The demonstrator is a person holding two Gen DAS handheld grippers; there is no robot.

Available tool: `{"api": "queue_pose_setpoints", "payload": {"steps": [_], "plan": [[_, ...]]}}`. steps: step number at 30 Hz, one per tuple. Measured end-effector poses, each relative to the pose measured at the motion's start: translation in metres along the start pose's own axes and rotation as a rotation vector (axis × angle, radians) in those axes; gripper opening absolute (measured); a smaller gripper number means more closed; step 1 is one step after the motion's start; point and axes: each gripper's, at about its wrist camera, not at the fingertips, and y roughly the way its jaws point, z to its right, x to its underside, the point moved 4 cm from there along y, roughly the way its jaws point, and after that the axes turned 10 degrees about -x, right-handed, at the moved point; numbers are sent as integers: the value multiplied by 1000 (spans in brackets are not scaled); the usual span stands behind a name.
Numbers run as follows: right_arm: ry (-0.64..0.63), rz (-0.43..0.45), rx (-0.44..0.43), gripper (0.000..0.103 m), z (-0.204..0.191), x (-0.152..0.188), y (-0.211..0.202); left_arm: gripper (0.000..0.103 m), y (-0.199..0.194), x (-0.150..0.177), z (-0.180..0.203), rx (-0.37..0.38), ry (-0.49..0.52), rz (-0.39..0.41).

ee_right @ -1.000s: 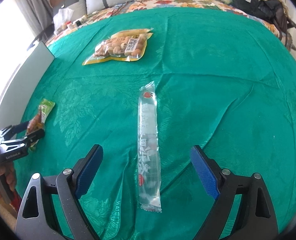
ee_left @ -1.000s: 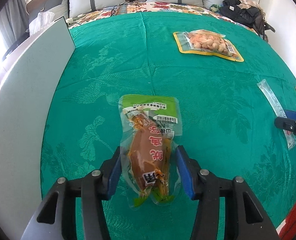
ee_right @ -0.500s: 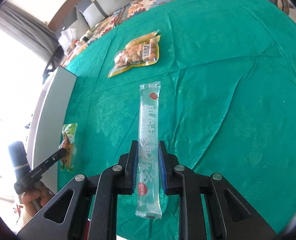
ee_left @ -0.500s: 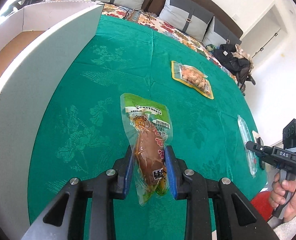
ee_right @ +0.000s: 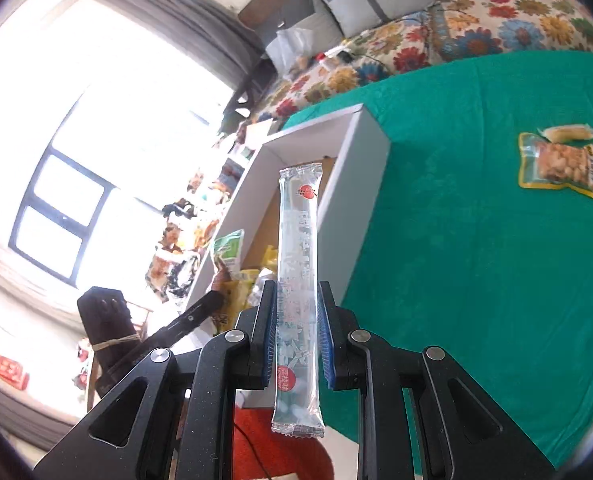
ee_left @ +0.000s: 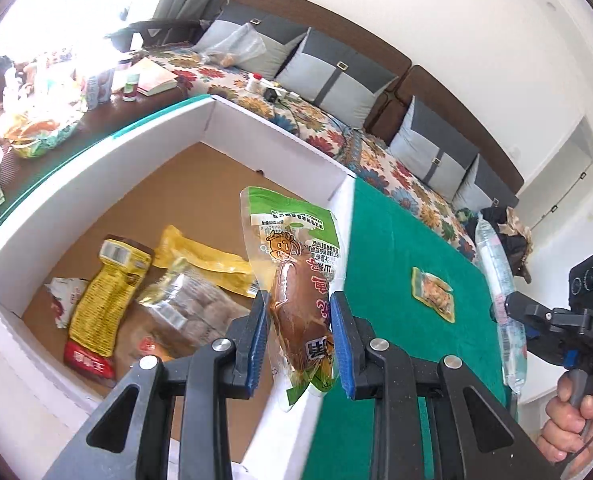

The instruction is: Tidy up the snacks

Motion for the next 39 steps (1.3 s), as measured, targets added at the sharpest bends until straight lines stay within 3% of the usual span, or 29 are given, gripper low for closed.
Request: {"api": "queue_pose_setpoints", "payload": {"steps": [4,5,7,8,9,11,13,15,20,24,28,30,32,34,35,39], "plan": [[-106,-82,-37,21,-51,8,81,29,11,-5,-65,-199,-25,-9],[-116,-98,-46,25,-55,11,98,34,14,-4,-76,-243,-34,-15],[-121,-118,-45,41,-55,19,119,54,16,4,-92,-304,-43,-23],[-115,-116,-50,55,-52,22,121,69,13,9,-97,-322,-47,-11],[-109,-107,-56,56,-45,27,117,79,6,13,-101,-328,-53,15],[-130,-98,-26,56,-27,33,105,83,-7,21,-100,-319,-58,71],[-185,-87,66,60,0,41,83,83,-13,26,-88,-297,-44,91],[-245,-68,212,69,38,52,53,83,-19,31,-63,-254,-12,103],[-312,-73,668,70,168,86,-43,96,-19,40,38,-114,132,124],[-221,1,879,70,245,113,-134,103,12,64,129,-16,262,86],[-172,152,985,70,282,127,-198,103,78,102,200,1,352,-36],[-129,186,1018,72,292,127,-211,102,112,121,224,-12,361,-92],[-60,226,980,72,299,117,-224,102,141,136,243,-27,358,-125],[-77,277,968,73,294,101,-229,102,166,147,260,-50,366,-139],[-95,281,987,78,294,95,-230,102,177,150,268,-67,378,-142],[-90,242,998,78,305,90,-226,102,212,157,291,-119,452,-128]]}}
